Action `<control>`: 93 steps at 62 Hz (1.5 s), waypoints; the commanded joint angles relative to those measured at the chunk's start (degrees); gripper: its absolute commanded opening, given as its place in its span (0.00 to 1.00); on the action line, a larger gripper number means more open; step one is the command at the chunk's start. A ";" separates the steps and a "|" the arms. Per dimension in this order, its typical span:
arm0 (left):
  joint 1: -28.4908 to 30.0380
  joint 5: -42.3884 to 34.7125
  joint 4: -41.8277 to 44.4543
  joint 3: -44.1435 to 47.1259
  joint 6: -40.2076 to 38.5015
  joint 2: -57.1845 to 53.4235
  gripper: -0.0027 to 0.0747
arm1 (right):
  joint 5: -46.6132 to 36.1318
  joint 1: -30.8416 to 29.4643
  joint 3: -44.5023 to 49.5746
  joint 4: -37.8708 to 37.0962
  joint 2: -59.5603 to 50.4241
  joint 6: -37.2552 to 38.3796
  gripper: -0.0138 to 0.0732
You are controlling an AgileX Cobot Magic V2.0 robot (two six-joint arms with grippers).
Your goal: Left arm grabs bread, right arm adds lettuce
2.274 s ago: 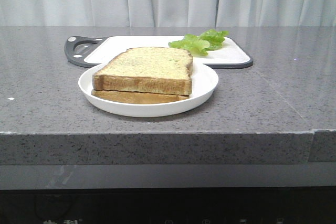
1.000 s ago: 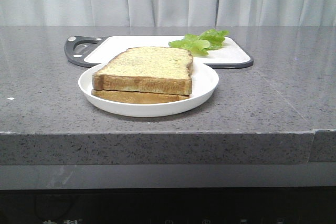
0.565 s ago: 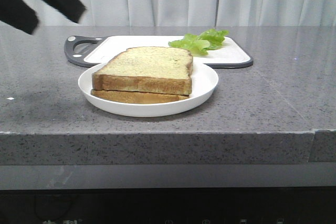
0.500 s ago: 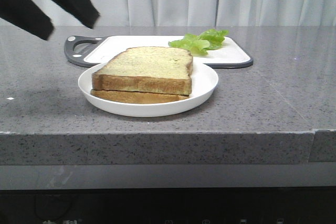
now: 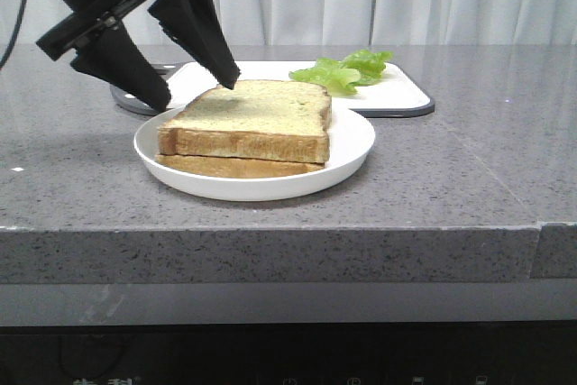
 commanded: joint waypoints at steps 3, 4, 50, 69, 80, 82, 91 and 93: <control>-0.73 -0.05 -3.74 -2.52 0.20 -1.36 0.54 | -3.73 -0.09 -1.44 -0.74 0.59 -0.21 0.67; -0.73 0.11 -3.74 -2.52 0.20 -1.35 0.53 | -3.73 -0.09 -1.44 -0.74 0.59 -0.21 0.67; -0.73 3.17 -2.05 -2.52 0.33 0.02 0.13 | -3.74 -0.09 -1.44 -0.74 0.59 -0.21 0.67; -0.73 3.06 -2.16 -2.76 0.33 -0.85 0.01 | -4.21 -0.09 -1.44 -0.74 0.59 -0.21 0.67; -0.73 2.00 -2.05 -2.76 0.33 -5.23 0.01 | -5.26 -0.09 -1.93 0.16 0.59 -0.21 0.67; -0.73 1.69 -2.05 -2.76 0.33 -6.56 0.01 | -5.77 -0.09 -1.93 0.59 0.68 -0.21 0.67; -0.73 1.60 -1.55 -2.30 0.33 -12.37 0.01 | -6.81 -0.09 -2.00 1.68 2.49 -0.21 0.67; -0.73 1.47 -1.26 -1.77 0.33 -13.90 0.01 | -6.74 -0.09 -2.37 1.74 3.39 -0.21 0.67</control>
